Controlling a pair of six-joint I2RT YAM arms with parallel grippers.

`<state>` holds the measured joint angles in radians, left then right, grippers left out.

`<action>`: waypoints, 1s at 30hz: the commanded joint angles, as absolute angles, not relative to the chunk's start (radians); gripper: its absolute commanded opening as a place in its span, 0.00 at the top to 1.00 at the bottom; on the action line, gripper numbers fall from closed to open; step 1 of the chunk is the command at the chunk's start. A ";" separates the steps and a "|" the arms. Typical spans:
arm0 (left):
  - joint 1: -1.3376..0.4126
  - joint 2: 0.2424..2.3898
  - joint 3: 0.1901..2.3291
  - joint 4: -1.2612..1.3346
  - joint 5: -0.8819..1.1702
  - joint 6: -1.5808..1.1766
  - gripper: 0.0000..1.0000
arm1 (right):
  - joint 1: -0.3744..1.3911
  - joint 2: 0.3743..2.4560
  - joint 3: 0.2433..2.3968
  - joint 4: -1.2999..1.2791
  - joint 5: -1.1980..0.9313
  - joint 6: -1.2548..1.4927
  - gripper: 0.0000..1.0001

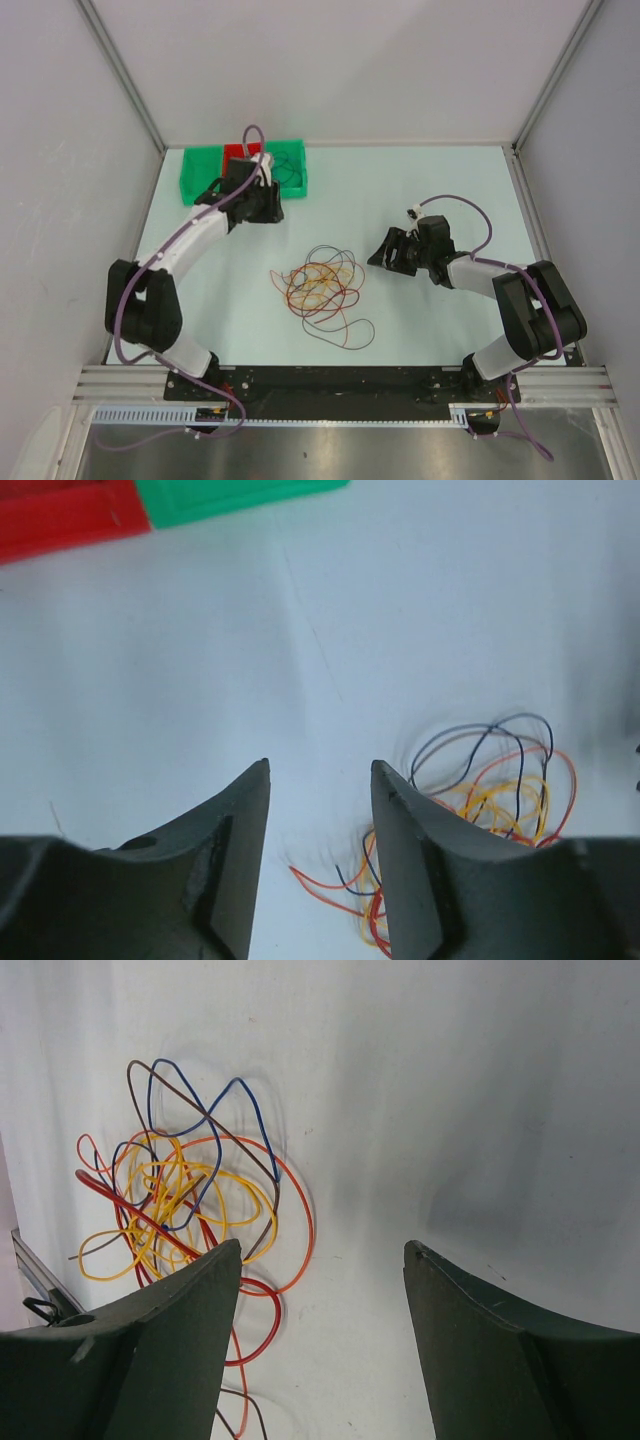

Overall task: Untangle the cables
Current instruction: Untie the cable.

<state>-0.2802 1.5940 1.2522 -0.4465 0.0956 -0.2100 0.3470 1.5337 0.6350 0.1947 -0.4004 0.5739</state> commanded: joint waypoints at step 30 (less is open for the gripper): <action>-0.597 1.433 0.830 -0.218 0.003 -0.293 0.44 | 0.350 1.520 0.624 0.219 -0.394 0.578 0.29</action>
